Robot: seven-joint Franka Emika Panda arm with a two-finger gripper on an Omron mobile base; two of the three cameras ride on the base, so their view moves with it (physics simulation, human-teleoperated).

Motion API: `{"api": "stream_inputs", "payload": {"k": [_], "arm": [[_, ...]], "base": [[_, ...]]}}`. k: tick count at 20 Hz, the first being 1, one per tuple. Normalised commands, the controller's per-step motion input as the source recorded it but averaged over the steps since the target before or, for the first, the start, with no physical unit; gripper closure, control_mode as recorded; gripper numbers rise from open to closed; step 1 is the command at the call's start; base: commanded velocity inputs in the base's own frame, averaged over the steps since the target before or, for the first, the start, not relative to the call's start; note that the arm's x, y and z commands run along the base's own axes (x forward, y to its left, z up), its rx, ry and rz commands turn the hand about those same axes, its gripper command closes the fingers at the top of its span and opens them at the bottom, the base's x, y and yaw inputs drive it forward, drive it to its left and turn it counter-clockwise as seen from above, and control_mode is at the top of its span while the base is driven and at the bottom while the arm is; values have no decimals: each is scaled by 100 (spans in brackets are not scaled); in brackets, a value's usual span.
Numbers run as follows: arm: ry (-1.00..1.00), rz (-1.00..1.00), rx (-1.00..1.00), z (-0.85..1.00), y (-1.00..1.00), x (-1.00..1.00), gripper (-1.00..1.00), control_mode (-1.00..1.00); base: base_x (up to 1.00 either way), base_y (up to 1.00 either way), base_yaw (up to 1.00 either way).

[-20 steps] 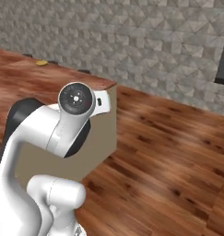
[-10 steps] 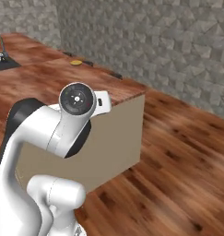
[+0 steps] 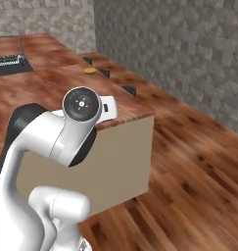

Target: Pick the cup of tea, navigate to the dining table, and place it on the saucer.

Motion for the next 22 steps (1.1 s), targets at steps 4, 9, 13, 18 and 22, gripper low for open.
{"api": "stream_inputs", "payload": {"k": [4,9,13,18,22], "arm": [[0,0,0,0,0,0,100,100],[0,0,0,0,0,0,100,100],[0,0,0,0,0,0,100,100],[0,0,0,0,0,0,100,100],[0,0,0,0,0,0,100,100]], "base": [[61,-73,35],[59,-71,33],[60,-72,33],[59,-71,33],[59,-75,34]]}}
